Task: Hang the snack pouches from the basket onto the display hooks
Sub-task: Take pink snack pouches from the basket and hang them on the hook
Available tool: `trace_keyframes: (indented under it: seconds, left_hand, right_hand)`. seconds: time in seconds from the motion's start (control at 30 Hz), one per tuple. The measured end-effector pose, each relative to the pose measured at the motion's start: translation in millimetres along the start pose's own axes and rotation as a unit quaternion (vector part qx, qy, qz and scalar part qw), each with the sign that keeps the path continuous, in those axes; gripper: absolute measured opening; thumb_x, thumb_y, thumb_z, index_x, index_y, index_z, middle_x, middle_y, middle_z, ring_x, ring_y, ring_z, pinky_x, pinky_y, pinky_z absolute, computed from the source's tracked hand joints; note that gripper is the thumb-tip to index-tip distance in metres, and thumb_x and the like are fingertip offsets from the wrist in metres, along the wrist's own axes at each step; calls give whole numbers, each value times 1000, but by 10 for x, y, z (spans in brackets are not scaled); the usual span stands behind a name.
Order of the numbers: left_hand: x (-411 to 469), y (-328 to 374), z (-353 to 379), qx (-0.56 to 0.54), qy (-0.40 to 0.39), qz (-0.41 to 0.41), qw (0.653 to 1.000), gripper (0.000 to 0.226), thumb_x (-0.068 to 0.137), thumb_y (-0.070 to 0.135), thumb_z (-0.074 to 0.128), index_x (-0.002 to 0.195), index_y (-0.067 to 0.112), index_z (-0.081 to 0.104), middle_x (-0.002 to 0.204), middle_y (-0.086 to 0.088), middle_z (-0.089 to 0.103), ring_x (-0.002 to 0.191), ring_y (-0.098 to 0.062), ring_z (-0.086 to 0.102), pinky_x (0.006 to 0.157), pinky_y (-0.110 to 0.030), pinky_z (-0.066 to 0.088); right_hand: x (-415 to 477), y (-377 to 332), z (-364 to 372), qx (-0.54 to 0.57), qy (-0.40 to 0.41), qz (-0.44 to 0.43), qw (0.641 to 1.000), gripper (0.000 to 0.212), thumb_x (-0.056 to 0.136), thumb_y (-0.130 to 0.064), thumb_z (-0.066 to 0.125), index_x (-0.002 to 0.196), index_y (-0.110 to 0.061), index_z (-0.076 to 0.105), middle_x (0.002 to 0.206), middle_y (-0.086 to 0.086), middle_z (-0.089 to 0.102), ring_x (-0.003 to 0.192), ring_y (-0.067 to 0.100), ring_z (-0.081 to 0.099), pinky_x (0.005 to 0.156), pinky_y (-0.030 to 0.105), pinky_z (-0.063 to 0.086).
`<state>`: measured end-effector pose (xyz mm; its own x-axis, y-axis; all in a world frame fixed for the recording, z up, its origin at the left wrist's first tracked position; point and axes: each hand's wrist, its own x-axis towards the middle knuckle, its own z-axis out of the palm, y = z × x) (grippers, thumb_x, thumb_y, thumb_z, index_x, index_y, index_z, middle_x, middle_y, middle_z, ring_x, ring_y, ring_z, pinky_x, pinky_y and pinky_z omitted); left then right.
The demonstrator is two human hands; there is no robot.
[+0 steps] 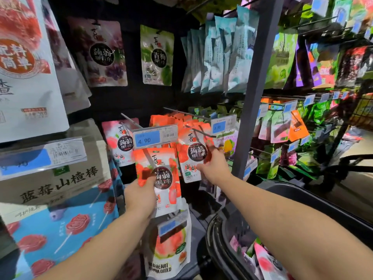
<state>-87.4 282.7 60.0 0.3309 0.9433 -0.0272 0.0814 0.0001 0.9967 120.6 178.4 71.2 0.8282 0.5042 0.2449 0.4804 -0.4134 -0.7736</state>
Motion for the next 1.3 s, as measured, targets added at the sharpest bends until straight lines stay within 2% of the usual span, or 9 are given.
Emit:
trace_keyframes:
  seconds: [0.23,0.3,0.47,0.63,0.73,0.83,0.97,1.13,1.3]
  left_hand:
    - [138,-54,21,-29,-24,-6,999,20,93,24,67,79,11,73,62,-3,59,59,-21,49,61,-33,36]
    - [131,-47,59,-35,-34,-14,999,18,93,24,67,82,10,73,58,-1,56,54,-19,47,59,-31,34]
    - [81,-26,137,-17,-40,-6,999,22,90,29,70,76,12,69,51,5,55,52,-18,48,56,-30,35]
    - [-82,38,241,-7,-64,11,998,38,93,28,67,59,18,53,42,11,51,44,-10,49,51,-28,35]
    - [-221,100,318,-27,-79,22,996,29,94,24,67,67,15,61,47,12,59,41,-1,52,42,-16,38]
    - [-317,141,449,-35,-86,18,996,23,91,30,69,75,13,70,65,2,71,60,-15,66,55,-25,49]
    - [-427,225,660,-48,-118,14,992,24,83,39,71,91,16,75,86,-4,77,85,-29,73,83,-45,58]
    - [-607,335,844,36,-154,101,982,53,87,23,72,134,18,47,113,-5,69,89,-18,66,70,-25,50]
    - [-767,285,767,120,-174,237,948,97,89,18,67,156,42,1,159,10,32,129,-24,55,97,-34,47]
  right_hand:
    - [330,78,309,18,9,17,1000,103,75,0,77,153,-42,25,114,10,64,92,25,68,80,34,59]
    - [435,152,389,25,13,10,1000,106,72,-4,76,149,-55,24,138,9,54,103,22,67,89,38,59]
    - [464,121,452,-35,-13,-11,999,83,81,-5,71,154,-23,37,154,8,39,141,23,42,115,29,38]
    - [-55,-15,256,10,31,15,999,24,89,-23,61,109,-11,59,107,14,61,104,36,60,92,50,53]
    - [-513,-130,14,141,-6,-5,990,35,100,-34,58,126,-11,59,115,12,61,107,28,61,95,41,52]
    - [-887,-191,-236,235,-117,-28,964,59,100,-24,65,150,-35,36,124,-4,65,100,2,68,85,15,53]
    - [-964,-61,-373,199,-82,-41,976,103,84,-18,81,157,-49,15,144,-9,56,106,11,68,89,36,61]
    - [-932,8,-573,184,-14,-48,982,96,87,-10,76,157,-45,21,145,-15,52,120,-2,58,104,26,50]
    - [-972,124,-556,154,19,-37,987,85,80,-31,71,153,-51,33,135,-6,56,122,9,59,107,41,50]
